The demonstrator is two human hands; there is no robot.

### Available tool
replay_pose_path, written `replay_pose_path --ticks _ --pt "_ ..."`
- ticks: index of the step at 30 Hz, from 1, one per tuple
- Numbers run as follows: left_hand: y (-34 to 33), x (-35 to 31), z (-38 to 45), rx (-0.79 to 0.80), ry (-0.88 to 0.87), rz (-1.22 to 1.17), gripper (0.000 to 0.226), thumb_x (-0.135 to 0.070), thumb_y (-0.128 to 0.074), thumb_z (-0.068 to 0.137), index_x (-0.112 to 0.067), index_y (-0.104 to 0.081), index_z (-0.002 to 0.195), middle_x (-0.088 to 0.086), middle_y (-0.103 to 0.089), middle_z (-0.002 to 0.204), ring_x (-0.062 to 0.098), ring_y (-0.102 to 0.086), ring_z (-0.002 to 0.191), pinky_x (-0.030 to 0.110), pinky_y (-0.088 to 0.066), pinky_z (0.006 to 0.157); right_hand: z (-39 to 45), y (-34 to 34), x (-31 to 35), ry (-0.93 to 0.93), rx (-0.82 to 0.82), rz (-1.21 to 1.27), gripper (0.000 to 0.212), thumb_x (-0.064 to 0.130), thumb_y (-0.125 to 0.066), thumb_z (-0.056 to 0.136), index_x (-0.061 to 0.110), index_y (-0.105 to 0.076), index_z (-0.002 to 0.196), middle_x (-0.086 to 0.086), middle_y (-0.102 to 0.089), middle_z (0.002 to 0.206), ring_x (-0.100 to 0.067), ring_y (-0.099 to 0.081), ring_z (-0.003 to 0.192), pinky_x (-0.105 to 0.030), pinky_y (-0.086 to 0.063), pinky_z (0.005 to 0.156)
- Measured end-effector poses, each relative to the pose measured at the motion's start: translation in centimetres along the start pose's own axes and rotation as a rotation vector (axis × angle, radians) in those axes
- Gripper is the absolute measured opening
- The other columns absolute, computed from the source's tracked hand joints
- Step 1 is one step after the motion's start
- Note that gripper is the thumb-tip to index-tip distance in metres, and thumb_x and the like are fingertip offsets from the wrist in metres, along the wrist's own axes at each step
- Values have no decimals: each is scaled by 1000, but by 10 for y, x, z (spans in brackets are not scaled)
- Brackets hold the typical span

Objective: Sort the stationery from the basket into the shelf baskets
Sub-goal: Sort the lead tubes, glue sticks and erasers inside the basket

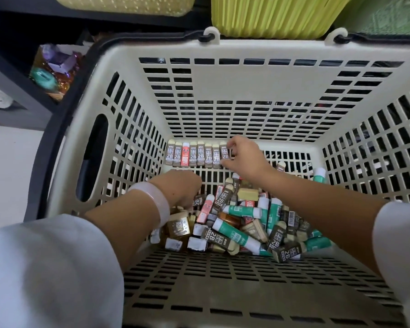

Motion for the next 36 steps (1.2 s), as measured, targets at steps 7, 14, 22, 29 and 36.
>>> replay_pose_path --ticks 7,14,22,29,36 --pt "36 14 -1 -221 54 -191 16 -14 -58 88 -16 -45 78 -3 -46 75 12 -51 73 19 -43 65 0 -18 22 152 -10 -431 46 38 -66 82 10 -44 111 -11 -43 126 -30 -56 90 -31 -38 64" --pt "57 29 -6 -381 153 -443 8 -13 -60 87 -13 -53 90 2 -51 82 15 -52 73 21 -41 61 2 -5 25 115 -21 -354 35 37 -61 85 12 -52 107 -8 -47 111 -23 -53 89 -31 -41 69" --pt "62 25 -12 -433 84 -1036 15 -10 -66 82 -14 -55 91 11 -62 96 20 -58 85 36 -49 83 -16 12 43 317 196 15 24 19 -63 86 17 -63 110 6 -66 95 0 -57 83 -1 -40 70" --pt "46 -9 -5 -358 -122 -530 8 -13 -52 92 -17 -58 92 -4 -57 94 8 -53 78 13 -41 64 -4 23 -32 -223 -67 192 11 21 -61 88 17 -52 87 -2 -57 89 -14 -57 75 -22 -43 57" --pt "11 -34 6 -142 -217 -336 48 -27 -61 87 -13 -41 129 12 -57 119 27 -56 104 32 -42 84 8 6 -26 -260 -113 281 4 11 -61 87 10 -57 86 -3 -57 91 -23 -59 94 -37 -50 88"
Point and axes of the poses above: each hand's wrist, its own z-axis towards the middle knuckle, its own y-axis out of the back of the hand, x = y × z, the point moved 8 cm from there along z, towards the middle knuckle
